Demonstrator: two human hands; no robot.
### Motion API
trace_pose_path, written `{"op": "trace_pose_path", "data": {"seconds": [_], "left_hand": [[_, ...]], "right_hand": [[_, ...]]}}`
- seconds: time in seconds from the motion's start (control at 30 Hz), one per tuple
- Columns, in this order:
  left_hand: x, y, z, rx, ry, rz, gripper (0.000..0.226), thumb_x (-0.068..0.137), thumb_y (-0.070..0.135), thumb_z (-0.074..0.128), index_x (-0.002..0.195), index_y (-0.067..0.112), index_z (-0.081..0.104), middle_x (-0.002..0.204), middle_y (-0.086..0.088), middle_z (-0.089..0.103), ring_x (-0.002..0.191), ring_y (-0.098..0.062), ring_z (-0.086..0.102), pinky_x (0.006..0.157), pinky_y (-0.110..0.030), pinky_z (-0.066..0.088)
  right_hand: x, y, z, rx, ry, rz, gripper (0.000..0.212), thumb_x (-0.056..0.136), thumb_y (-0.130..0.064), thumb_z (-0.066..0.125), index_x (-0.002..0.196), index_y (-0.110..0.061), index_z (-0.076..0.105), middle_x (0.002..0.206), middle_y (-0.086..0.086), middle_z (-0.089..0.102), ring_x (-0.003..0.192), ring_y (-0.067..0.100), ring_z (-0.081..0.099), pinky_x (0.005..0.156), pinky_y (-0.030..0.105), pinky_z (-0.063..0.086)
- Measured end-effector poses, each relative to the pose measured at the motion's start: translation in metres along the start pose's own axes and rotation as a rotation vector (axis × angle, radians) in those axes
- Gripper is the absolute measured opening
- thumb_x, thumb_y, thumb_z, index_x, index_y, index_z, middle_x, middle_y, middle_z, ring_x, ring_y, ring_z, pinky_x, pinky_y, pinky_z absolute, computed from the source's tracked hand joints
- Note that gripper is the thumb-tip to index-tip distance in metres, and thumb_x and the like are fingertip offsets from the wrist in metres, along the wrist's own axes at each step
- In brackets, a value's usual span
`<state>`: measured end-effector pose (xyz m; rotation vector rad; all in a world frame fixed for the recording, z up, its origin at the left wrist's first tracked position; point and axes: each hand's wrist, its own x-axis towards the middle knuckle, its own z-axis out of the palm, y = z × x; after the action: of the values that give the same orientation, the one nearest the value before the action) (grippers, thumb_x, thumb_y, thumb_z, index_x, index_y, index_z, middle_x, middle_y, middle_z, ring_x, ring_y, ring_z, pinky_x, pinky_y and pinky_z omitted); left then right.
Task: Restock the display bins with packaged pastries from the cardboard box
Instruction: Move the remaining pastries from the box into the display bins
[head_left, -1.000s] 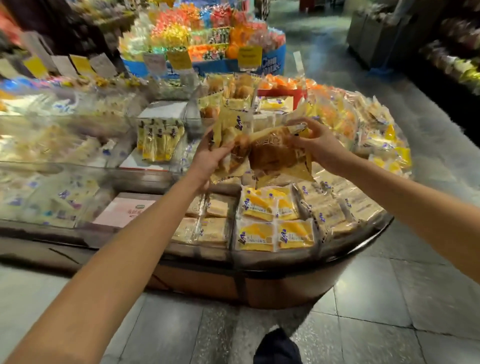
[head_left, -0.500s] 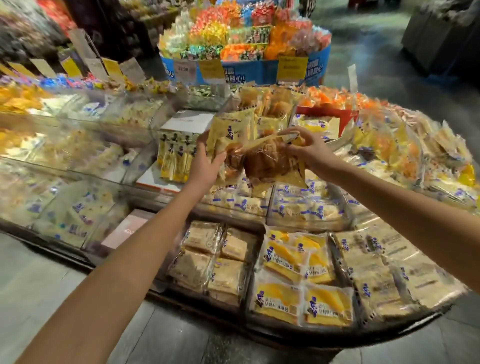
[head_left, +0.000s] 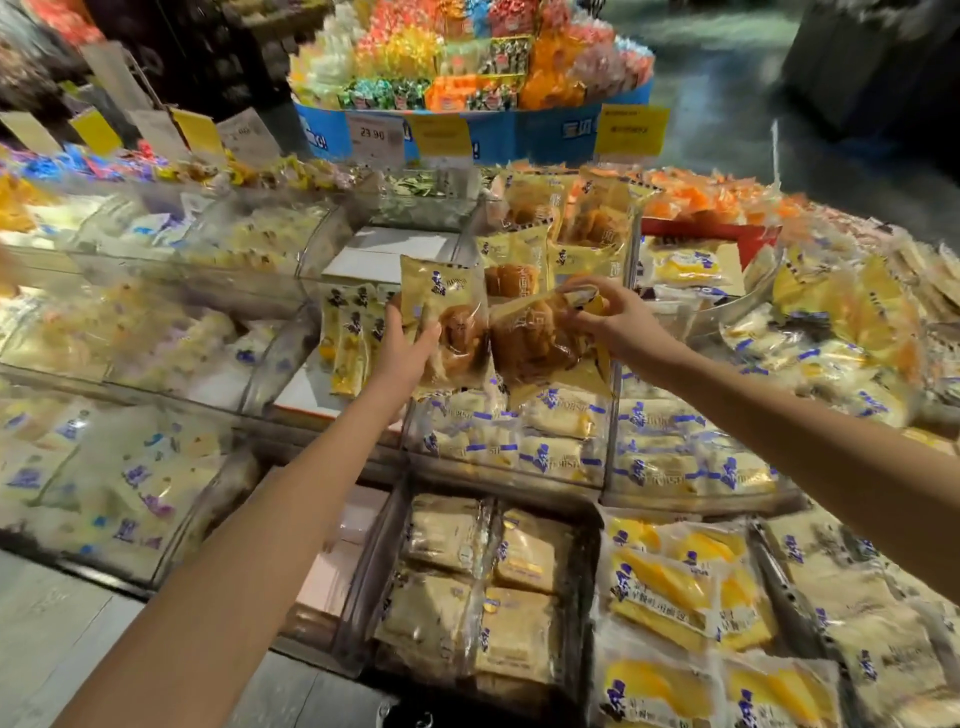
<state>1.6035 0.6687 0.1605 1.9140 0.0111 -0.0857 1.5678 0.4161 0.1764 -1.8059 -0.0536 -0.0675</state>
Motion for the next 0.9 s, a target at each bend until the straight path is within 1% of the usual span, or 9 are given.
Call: {"op": "trace_pose_path", "data": {"seconds": [0.27, 0.33, 0.5, 0.6, 0.67, 0.73, 0.8, 0.83, 0.9], "left_hand": [[0.111, -0.012, -0.052, -0.019, -0.198, 0.034, 0.077, 0.103, 0.028, 0.048, 0.156, 0.014, -0.007, 0.165, -0.005, 0.003, 0.15, -0.024, 0.009, 0.118, -0.038, 0.017], [0.134, -0.009, -0.06, -0.041, -0.242, 0.042, 0.077, 0.103, 0.028, 0.049, 0.156, 0.014, -0.005, 0.164, -0.005, 0.005, 0.15, -0.024, 0.012, 0.118, -0.04, 0.018], [0.176, -0.009, -0.075, -0.082, -0.366, 0.036, 0.071, 0.102, 0.03, 0.05, 0.156, 0.018, 0.005, 0.16, -0.004, 0.023, 0.142, -0.026, 0.032, 0.113, -0.045, 0.032], [0.202, -0.02, -0.076, -0.109, -0.377, 0.035, 0.03, 0.104, 0.029, 0.047, 0.131, 0.027, 0.037, 0.112, 0.007, 0.055, 0.095, -0.009, 0.056, 0.084, -0.031, 0.047], [0.213, -0.021, -0.078, -0.149, -0.354, 0.038, 0.013, 0.104, 0.029, 0.045, 0.1, 0.038, 0.038, 0.085, 0.014, 0.046, 0.072, 0.001, 0.047, 0.07, -0.023, 0.044], [0.226, -0.02, -0.083, -0.182, -0.331, 0.036, 0.013, 0.104, 0.029, 0.045, 0.106, 0.039, 0.037, 0.093, 0.018, 0.046, 0.078, 0.002, 0.047, 0.079, -0.025, 0.042], [0.245, -0.021, -0.09, -0.237, -0.323, 0.053, 0.04, 0.104, 0.03, 0.045, 0.142, 0.03, 0.03, 0.12, 0.018, 0.039, 0.106, -0.003, 0.045, 0.092, -0.029, 0.034], [0.255, -0.021, -0.092, -0.259, -0.313, 0.051, 0.054, 0.104, 0.031, 0.045, 0.151, 0.022, 0.02, 0.126, 0.016, 0.033, 0.116, -0.005, 0.038, 0.095, -0.028, 0.032], [0.279, -0.024, -0.095, -0.292, -0.317, 0.039, 0.064, 0.103, 0.035, 0.046, 0.155, 0.019, 0.013, 0.131, 0.015, 0.03, 0.124, -0.005, 0.033, 0.097, -0.027, 0.03]], "right_hand": [[0.048, 0.001, 0.058, -0.037, 0.231, 0.048, 0.021, 0.087, -0.021, 0.071, 0.099, -0.037, 0.063, 0.116, -0.018, 0.055, 0.095, 0.013, 0.06, 0.077, 0.026, 0.05], [0.057, 0.003, 0.067, -0.052, 0.309, 0.062, 0.02, 0.087, -0.021, 0.071, 0.101, -0.034, 0.064, 0.123, -0.01, 0.058, 0.093, 0.01, 0.06, 0.071, 0.016, 0.049], [0.065, 0.006, 0.083, 0.034, 0.486, 0.096, 0.02, 0.086, -0.022, 0.072, 0.094, -0.04, 0.068, 0.124, 0.0, 0.062, 0.092, 0.013, 0.062, 0.067, 0.018, 0.051], [0.074, 0.002, 0.084, 0.081, 0.559, 0.097, 0.02, 0.087, -0.017, 0.071, 0.101, -0.029, 0.065, 0.118, 0.007, 0.064, 0.083, 0.01, 0.066, 0.061, 0.018, 0.053], [0.084, 0.002, 0.082, 0.115, 0.596, 0.085, 0.022, 0.089, -0.013, 0.068, 0.108, -0.024, 0.062, 0.11, 0.01, 0.066, 0.074, 0.008, 0.068, 0.057, 0.023, 0.055], [0.1, 0.0, 0.079, 0.138, 0.64, 0.098, 0.022, 0.09, -0.013, 0.068, 0.106, -0.027, 0.063, 0.11, 0.013, 0.067, 0.079, 0.015, 0.07, 0.063, 0.035, 0.06], [0.122, -0.005, 0.082, 0.142, 0.668, 0.078, 0.021, 0.084, -0.023, 0.075, 0.098, -0.037, 0.068, 0.117, 0.014, 0.067, 0.096, 0.028, 0.068, 0.079, 0.05, 0.058], [0.135, -0.005, 0.083, 0.134, 0.68, 0.067, 0.021, 0.08, -0.029, 0.078, 0.096, -0.039, 0.069, 0.118, 0.008, 0.067, 0.104, 0.032, 0.066, 0.082, 0.049, 0.058], [0.162, -0.006, 0.088, 0.143, 0.697, 0.05, 0.024, 0.082, -0.028, 0.077, 0.103, -0.031, 0.067, 0.116, -0.007, 0.065, 0.111, 0.031, 0.064, 0.071, 0.026, 0.057]]}}
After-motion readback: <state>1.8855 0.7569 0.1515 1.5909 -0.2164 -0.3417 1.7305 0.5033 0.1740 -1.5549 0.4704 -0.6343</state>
